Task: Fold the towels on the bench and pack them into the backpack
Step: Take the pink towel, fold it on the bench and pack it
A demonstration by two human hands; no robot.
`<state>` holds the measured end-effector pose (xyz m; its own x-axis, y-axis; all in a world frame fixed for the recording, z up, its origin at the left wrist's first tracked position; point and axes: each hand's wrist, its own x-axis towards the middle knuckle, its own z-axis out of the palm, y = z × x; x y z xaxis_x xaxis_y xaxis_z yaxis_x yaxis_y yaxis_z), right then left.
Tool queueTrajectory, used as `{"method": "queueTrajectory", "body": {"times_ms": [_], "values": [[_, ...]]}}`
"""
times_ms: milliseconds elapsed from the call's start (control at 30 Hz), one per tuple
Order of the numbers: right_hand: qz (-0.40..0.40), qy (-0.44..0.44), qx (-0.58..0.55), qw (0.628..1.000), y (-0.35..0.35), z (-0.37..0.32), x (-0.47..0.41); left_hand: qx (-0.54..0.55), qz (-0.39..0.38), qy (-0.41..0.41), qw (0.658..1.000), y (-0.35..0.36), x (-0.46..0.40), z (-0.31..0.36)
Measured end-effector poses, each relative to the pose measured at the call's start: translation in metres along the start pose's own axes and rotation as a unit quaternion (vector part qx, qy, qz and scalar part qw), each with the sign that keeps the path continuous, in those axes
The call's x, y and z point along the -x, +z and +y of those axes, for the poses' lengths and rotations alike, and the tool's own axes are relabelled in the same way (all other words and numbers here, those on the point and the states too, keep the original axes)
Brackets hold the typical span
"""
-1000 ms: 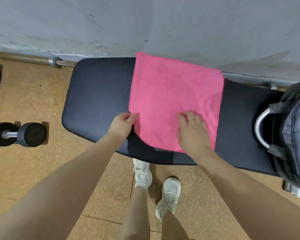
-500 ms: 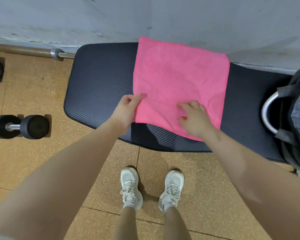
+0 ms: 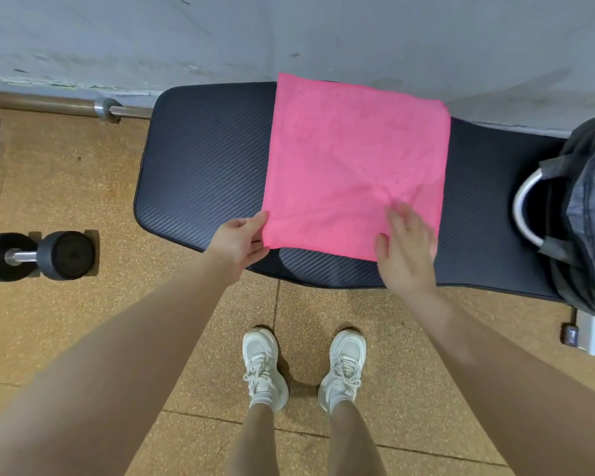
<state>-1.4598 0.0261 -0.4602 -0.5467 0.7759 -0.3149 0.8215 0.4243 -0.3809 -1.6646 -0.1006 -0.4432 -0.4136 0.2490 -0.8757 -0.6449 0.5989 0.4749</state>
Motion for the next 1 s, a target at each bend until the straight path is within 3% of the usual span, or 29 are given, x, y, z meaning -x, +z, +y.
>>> {"method": "queueTrajectory", "body": {"times_ms": [67, 133, 200, 467, 533, 667, 733, 867, 1000], "values": [[0.074, 0.141, -0.055, 0.986, -0.001, 0.011, 0.011, -0.01, 0.005, 0.001, 1.0, 0.0, 0.0, -0.008], [0.08, 0.296, -0.158, 0.939, -0.005, 0.02, 0.015, -0.028, 0.024, 0.014, 0.999, 0.0, -0.002, -0.016], [0.073, 0.36, -0.246, 0.897, -0.005, 0.027, 0.014, -0.029, 0.051, 0.018, 0.998, 0.001, -0.004, -0.021], [-0.006, 0.35, -0.313, 0.883, -0.014, 0.022, 0.008, 0.015, 0.084, 0.035, 0.996, -0.004, -0.001, -0.024], [0.013, 0.361, -0.38, 0.852, -0.015, 0.021, 0.01, 0.016, 0.081, 0.03, 0.996, -0.003, -0.001, -0.022], [-0.006, 0.364, -0.547, 0.754, -0.021, 0.027, 0.019, 0.039, 0.089, 0.032, 0.995, 0.003, 0.005, -0.019], [0.004, 0.365, -0.56, 0.744, -0.023, 0.03, 0.02, 0.009, 0.12, 0.048, 0.992, 0.003, 0.009, -0.02], [0.039, 0.368, -0.504, 0.78, -0.032, 0.03, 0.023, -0.1, 0.131, 0.123, 0.979, 0.002, 0.022, -0.022], [0.03, 0.412, -0.535, 0.737, -0.057, 0.02, 0.037, -0.176, 0.074, 0.152, 0.97, -0.01, 0.048, -0.016]]}}
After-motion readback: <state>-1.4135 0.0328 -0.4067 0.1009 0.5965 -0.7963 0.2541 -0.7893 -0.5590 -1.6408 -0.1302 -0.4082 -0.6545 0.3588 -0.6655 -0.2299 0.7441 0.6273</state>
